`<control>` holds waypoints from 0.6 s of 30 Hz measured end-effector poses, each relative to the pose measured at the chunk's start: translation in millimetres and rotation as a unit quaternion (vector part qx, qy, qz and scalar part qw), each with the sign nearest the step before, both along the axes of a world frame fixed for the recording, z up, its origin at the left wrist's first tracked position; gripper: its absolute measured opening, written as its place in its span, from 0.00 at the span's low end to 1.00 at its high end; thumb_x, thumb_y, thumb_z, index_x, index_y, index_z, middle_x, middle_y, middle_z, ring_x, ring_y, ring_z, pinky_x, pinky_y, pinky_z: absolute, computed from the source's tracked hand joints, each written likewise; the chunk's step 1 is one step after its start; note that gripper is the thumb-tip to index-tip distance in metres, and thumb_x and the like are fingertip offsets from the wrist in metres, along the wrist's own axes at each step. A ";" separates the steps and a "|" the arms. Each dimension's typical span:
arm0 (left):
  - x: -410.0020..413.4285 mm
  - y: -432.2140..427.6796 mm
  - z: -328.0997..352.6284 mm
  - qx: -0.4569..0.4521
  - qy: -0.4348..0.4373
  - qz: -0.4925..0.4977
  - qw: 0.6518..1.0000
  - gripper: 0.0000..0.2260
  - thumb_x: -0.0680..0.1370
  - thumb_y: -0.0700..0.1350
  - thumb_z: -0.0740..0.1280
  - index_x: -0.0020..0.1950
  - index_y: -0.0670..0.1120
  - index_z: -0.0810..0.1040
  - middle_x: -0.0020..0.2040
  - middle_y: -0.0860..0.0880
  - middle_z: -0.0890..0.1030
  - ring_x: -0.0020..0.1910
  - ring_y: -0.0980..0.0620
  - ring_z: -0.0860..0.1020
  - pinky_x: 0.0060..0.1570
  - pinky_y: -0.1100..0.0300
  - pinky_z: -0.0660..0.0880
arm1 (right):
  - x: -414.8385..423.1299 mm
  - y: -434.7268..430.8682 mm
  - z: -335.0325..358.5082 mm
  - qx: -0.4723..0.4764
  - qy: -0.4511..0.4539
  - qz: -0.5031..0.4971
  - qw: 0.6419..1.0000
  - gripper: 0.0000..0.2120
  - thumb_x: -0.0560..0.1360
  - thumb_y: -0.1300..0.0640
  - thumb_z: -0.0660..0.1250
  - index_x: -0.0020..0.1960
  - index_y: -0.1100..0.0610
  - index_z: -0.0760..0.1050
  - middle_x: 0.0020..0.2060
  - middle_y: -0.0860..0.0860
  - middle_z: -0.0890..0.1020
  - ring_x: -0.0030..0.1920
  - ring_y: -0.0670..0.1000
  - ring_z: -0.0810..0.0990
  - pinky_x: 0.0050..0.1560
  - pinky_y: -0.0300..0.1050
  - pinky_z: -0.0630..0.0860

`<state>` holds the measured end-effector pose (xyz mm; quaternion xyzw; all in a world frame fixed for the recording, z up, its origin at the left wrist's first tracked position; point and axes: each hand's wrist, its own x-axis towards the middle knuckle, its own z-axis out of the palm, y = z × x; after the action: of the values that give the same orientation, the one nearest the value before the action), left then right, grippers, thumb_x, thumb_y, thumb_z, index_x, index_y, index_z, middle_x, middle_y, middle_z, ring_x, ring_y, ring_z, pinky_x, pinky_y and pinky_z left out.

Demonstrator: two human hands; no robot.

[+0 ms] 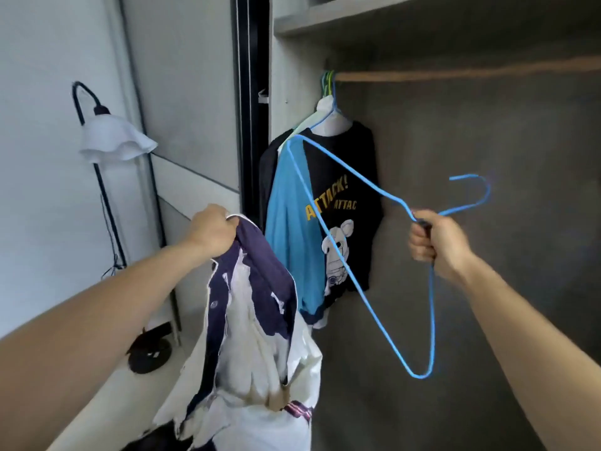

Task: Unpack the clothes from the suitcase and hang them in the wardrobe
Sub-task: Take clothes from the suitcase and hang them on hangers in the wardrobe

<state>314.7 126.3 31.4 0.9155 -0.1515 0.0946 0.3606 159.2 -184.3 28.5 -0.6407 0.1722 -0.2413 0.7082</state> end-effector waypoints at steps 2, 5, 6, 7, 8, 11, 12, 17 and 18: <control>1.6 12.3 -0.3 -0.009 0.017 0.008 1.000 0.16 0.80 0.41 0.61 0.32 0.41 0.68 0.32 0.43 0.70 0.37 0.41 0.72 0.36 0.56 0.64 | -4.9 10.5 -3.4 0.014 0.050 0.145 0.988 0.23 0.77 0.51 0.58 0.23 0.52 0.61 0.19 0.46 0.56 0.17 0.44 0.53 0.23 0.35 0.45; 0.9 31.8 -8.7 -0.020 0.058 0.008 0.998 0.19 0.78 0.37 0.62 0.29 0.45 0.61 0.28 0.47 0.62 0.28 0.48 0.61 0.29 0.58 0.58 | -7.9 26.5 -19.9 -0.072 0.116 0.251 0.958 0.18 0.73 0.50 0.62 0.28 0.57 0.66 0.22 0.48 0.55 0.20 0.45 0.52 0.23 0.37 0.47; -1.1 35.5 -9.9 -0.023 0.070 0.011 0.997 0.19 0.78 0.37 0.63 0.29 0.45 0.61 0.28 0.47 0.62 0.27 0.49 0.60 0.28 0.58 0.57 | -8.6 32.5 -24.9 -0.109 0.138 0.266 0.948 0.16 0.73 0.51 0.63 0.30 0.59 0.71 0.22 0.49 0.55 0.21 0.45 0.52 0.24 0.37 0.47; -2.3 37.7 -11.5 -0.027 0.080 0.012 0.996 0.18 0.79 0.39 0.64 0.30 0.44 0.63 0.28 0.47 0.64 0.28 0.49 0.62 0.28 0.59 0.58 | -8.2 39.0 -30.2 -0.143 0.158 0.278 0.937 0.15 0.75 0.52 0.64 0.35 0.62 0.76 0.23 0.49 0.56 0.22 0.46 0.51 0.24 0.37 0.48; -4.4 39.9 -11.9 -0.029 0.087 0.015 0.996 0.18 0.79 0.41 0.64 0.31 0.44 0.64 0.29 0.47 0.66 0.29 0.48 0.65 0.28 0.59 0.60 | -6.5 46.6 -35.8 -0.166 0.175 0.285 0.928 0.15 0.76 0.53 0.64 0.40 0.63 0.79 0.24 0.50 0.56 0.23 0.46 0.51 0.23 0.36 0.49; -8.9 46.2 -9.7 -0.018 0.077 0.009 0.997 0.12 0.79 0.44 0.65 0.37 0.42 0.75 0.34 0.45 0.75 0.34 0.47 0.73 0.33 0.60 0.69 | 2.0 65.8 -50.3 -0.194 0.184 0.293 0.918 0.15 0.79 0.54 0.63 0.46 0.65 0.80 0.26 0.52 0.56 0.24 0.47 0.52 0.22 0.35 0.51; -9.7 50.3 -8.2 -0.008 0.069 0.007 0.998 0.09 0.79 0.44 0.65 0.42 0.42 0.79 0.39 0.44 0.78 0.38 0.46 0.76 0.39 0.59 0.72 | 5.1 70.0 -52.3 -0.196 0.179 0.295 0.918 0.15 0.80 0.54 0.62 0.46 0.65 0.80 0.26 0.52 0.56 0.24 0.47 0.52 0.22 0.36 0.51; -12.1 77.4 -7.0 0.012 0.031 0.007 0.999 0.08 0.78 0.43 0.68 0.53 0.45 0.84 0.44 0.47 0.81 0.43 0.48 0.77 0.45 0.59 0.72 | 10.5 69.7 -48.2 -0.229 0.208 0.297 0.904 0.16 0.79 0.52 0.64 0.43 0.63 0.82 0.27 0.53 0.56 0.25 0.49 0.52 0.24 0.38 0.51; -12.2 81.9 -8.2 0.013 0.025 0.014 0.999 0.07 0.77 0.44 0.69 0.53 0.46 0.84 0.42 0.47 0.81 0.43 0.49 0.77 0.44 0.60 0.71 | 10.9 72.0 -48.9 -0.238 0.214 0.288 0.903 0.16 0.79 0.52 0.65 0.42 0.63 0.82 0.27 0.53 0.57 0.25 0.49 0.53 0.24 0.38 0.51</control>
<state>302.5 208.2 23.2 0.9244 -0.1305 0.0747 0.3506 170.1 -112.3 -20.3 -0.8482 0.0653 0.0823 0.5192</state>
